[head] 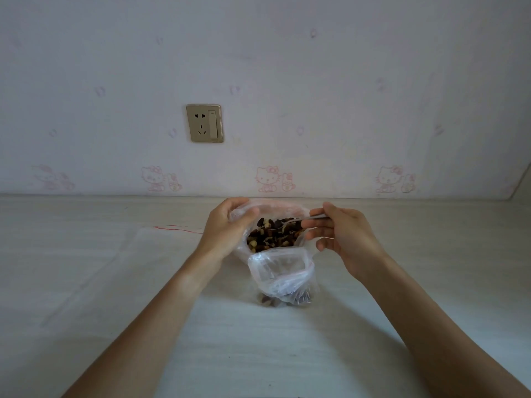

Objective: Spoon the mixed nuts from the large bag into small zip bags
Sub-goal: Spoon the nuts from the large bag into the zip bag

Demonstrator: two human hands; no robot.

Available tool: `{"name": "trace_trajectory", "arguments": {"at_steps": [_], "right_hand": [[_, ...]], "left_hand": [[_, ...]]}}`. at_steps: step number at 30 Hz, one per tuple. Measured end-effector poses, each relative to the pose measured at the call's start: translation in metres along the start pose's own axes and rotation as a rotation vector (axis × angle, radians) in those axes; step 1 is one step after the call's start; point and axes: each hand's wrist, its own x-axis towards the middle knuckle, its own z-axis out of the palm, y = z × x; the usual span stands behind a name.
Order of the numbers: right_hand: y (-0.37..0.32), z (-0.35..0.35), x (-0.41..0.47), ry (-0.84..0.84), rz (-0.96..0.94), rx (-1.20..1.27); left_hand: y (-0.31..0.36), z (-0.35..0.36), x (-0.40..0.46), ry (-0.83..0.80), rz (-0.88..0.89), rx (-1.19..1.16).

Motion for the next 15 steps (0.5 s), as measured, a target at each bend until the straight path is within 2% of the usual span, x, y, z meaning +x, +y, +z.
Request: {"name": "trace_trajectory", "arguments": {"at_steps": [6,13,15], "right_hand": [[-0.01,-0.004,-0.004,-0.005,-0.026,0.058],[-0.018,-0.011,-0.003,-0.048,-0.077,0.09],[-0.019,-0.011,-0.004,-0.047,-0.09,0.058]], "left_hand": [[0.009,-0.018,-0.005,0.002,0.057,0.079],[0.018,-0.031,-0.034,0.154,0.331,0.486],[0.024,-0.033,-0.045,0.076,0.272,0.527]]}}
